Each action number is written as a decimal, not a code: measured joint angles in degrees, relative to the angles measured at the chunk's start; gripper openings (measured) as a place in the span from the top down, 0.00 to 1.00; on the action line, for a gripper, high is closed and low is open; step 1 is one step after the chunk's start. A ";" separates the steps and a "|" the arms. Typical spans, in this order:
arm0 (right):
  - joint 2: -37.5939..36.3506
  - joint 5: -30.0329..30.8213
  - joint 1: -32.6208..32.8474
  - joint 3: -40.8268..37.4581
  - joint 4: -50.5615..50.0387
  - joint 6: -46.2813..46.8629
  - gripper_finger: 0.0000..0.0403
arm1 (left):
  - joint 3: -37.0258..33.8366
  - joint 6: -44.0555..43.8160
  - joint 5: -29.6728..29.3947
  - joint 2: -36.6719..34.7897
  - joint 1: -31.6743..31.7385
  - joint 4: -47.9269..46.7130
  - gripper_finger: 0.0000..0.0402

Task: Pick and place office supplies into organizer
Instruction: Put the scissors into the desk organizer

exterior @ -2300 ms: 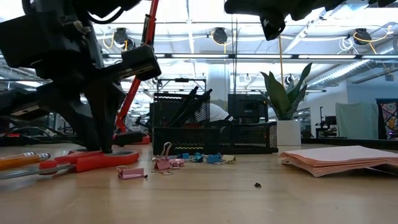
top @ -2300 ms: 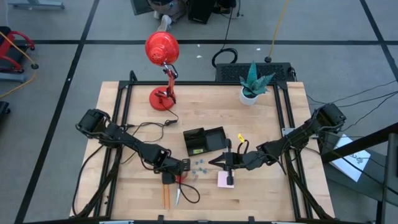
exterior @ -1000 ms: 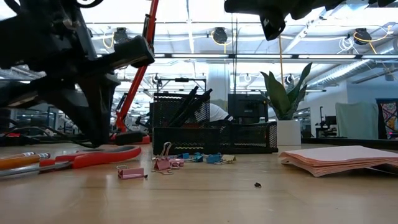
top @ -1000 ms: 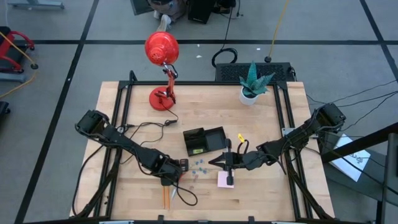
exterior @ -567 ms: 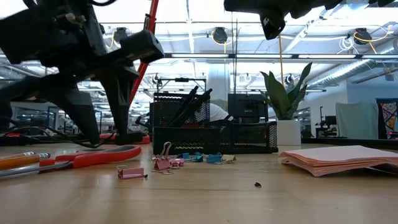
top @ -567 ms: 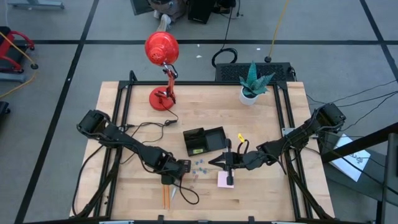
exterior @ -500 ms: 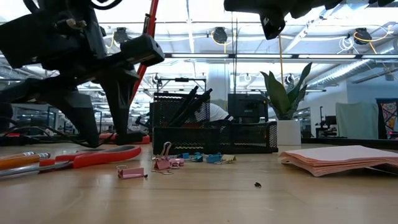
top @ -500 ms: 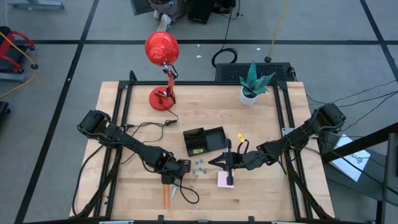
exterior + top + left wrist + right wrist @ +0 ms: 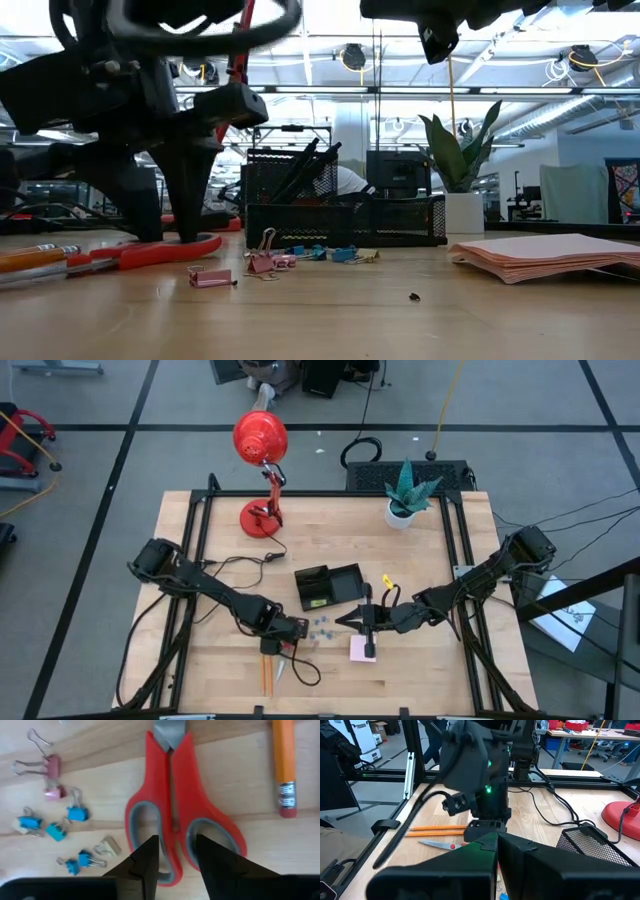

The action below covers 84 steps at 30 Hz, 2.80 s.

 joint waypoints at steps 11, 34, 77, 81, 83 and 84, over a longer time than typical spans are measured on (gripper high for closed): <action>0.00 0.00 -0.01 -0.01 -0.12 0.00 1.00 | 2.94 -0.23 3.38 1.88 1.45 -1.71 0.67; 0.00 -0.11 0.01 -0.01 -0.97 0.13 1.00 | 13.04 -9.94 2.91 10.11 2.62 -11.77 0.88; 2.71 4.50 -1.17 -0.01 3.89 14.51 0.66 | 14.73 -23.93 -49.21 -8.41 -7.90 -15.03 0.87; 4.89 4.59 -3.40 -0.01 10.65 16.38 0.47 | 14.78 -21.77 -51.92 -8.45 -8.13 -12.92 0.87; 5.77 4.51 -4.48 -0.01 12.16 17.69 0.40 | 14.78 -20.46 -52.20 -8.45 -8.15 -11.57 0.87; 6.18 4.44 -5.10 0.01 12.20 18.78 0.37 | 14.78 -19.79 -52.39 -8.45 -8.15 -10.88 0.88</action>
